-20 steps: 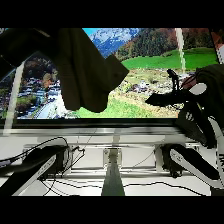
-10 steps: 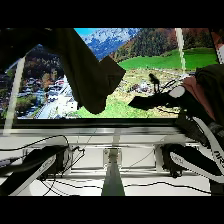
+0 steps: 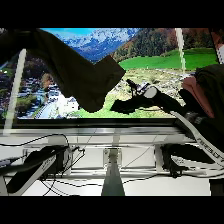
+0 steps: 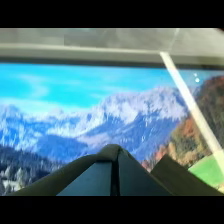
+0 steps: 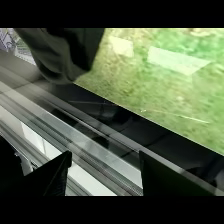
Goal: Fold the clothes and pants, and hang the long-sleeved shirts on hangers.
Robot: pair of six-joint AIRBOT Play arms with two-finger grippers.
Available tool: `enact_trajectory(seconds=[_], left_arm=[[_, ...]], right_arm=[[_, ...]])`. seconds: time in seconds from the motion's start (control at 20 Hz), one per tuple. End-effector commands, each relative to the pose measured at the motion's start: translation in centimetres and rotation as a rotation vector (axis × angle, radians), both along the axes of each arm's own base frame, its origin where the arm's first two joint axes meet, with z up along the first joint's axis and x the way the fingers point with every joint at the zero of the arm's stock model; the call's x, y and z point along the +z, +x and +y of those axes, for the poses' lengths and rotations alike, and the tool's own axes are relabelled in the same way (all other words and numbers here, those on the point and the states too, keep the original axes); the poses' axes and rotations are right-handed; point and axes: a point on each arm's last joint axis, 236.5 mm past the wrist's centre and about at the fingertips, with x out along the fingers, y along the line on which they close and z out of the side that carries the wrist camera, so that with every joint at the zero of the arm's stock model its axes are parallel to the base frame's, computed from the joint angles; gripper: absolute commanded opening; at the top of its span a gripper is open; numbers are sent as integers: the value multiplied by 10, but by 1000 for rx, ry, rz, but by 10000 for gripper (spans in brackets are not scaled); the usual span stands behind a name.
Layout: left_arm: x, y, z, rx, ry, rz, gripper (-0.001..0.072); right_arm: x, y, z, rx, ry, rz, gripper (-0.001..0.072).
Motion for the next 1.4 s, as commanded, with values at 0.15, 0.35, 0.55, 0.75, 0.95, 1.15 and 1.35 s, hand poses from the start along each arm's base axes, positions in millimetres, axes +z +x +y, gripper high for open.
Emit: enact_trajectory(seconds=[0.15, 0.35, 0.55, 0.75, 0.95, 1.15, 1.35], left_arm=[[-34, -2, 8, 17, -10, 74, 13], [-34, -2, 7, 16, -10, 75, 13], [-34, -2, 7, 16, -10, 75, 13], [-34, -2, 7, 16, -10, 75, 13], [-34, -2, 7, 16, -10, 75, 13], [-34, -2, 7, 16, -10, 75, 13], [-34, -3, 7, 16, -11, 75, 13]], right_arm=[[-10, 11, 63, -25, -5, 105, 480], [-29, 5, 70, -33, -34, 215, 479], [-36, 17, 71, -103, -42, 217, 443], [-37, 37, 72, -186, -37, 185, 381], [-39, 42, 73, -216, -36, 183, 365], [-35, 44, 77, -202, -28, 159, 93], [-6, 58, 97, -100, 31, 22, 11]])
